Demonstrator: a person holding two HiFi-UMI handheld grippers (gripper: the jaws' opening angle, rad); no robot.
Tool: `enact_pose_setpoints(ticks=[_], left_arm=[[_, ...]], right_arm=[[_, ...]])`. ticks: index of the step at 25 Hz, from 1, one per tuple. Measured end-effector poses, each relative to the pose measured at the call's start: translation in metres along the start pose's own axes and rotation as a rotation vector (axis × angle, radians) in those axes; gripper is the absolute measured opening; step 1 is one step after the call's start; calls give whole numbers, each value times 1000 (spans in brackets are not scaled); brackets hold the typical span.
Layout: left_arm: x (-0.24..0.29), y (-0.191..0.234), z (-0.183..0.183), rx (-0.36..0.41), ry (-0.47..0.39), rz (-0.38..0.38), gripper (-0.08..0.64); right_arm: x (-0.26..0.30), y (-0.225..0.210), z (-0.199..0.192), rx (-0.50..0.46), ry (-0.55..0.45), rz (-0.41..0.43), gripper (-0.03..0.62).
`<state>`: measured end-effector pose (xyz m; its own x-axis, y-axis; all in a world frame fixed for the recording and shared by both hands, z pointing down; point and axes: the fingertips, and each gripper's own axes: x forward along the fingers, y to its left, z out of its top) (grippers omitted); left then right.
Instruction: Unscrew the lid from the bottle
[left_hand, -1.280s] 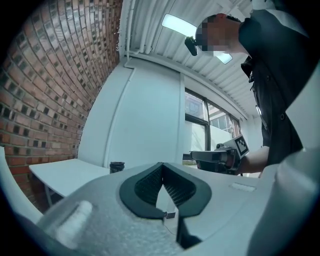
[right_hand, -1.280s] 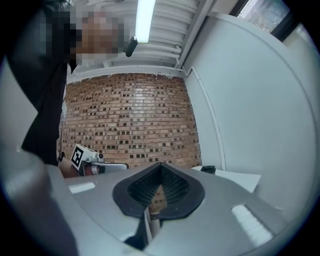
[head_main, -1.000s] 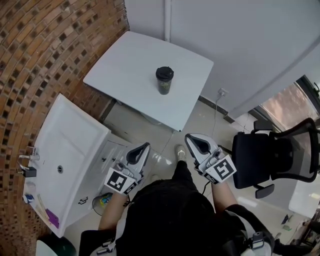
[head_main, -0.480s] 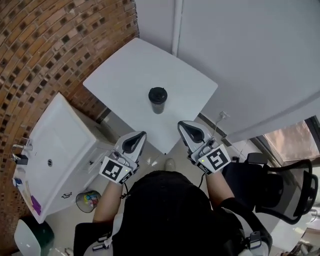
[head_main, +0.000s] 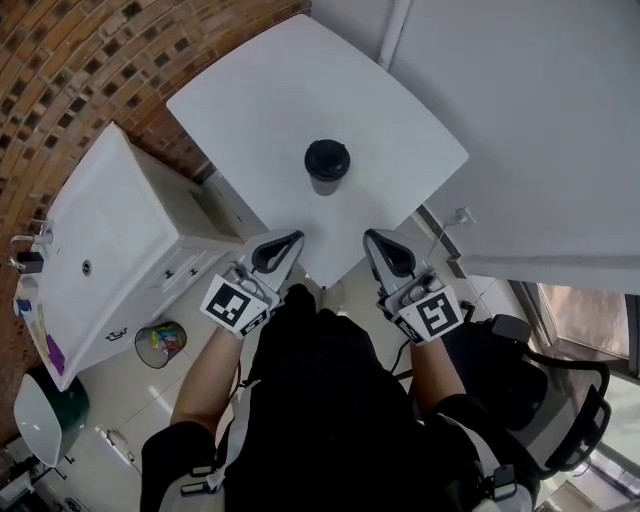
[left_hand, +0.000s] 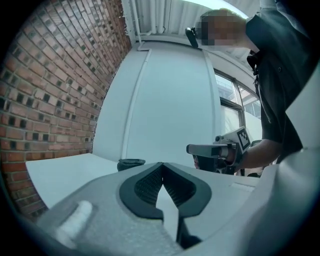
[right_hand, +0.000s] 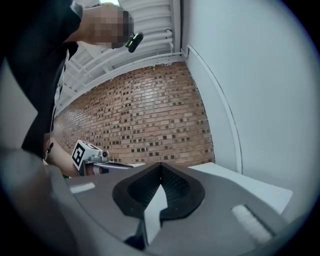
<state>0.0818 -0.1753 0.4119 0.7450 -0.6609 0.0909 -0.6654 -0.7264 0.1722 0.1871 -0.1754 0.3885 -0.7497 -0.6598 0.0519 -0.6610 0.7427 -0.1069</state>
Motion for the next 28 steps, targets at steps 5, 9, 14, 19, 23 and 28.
enact_pose_setpoints(ticks=[5, 9, 14, 19, 23, 28], left_arm=[[18, 33, -25, -12, 47, 0, 3], [35, 66, -51, 37, 93, 6, 5], [58, 91, -93, 136, 177, -24, 289], [84, 100, -120, 73, 180, -82, 384], [111, 108, -133, 59, 182, -142, 414], [138, 102, -146, 123, 216, -233, 413]], right_arm=[[32, -15, -23, -29, 52, 17, 5], [49, -47, -38, -11, 55, -49, 5], [59, -60, -57, 9, 88, -63, 5], [56, -66, -71, 31, 132, -90, 5], [58, -72, -79, 59, 157, -116, 5], [62, -92, -80, 54, 153, -141, 5]])
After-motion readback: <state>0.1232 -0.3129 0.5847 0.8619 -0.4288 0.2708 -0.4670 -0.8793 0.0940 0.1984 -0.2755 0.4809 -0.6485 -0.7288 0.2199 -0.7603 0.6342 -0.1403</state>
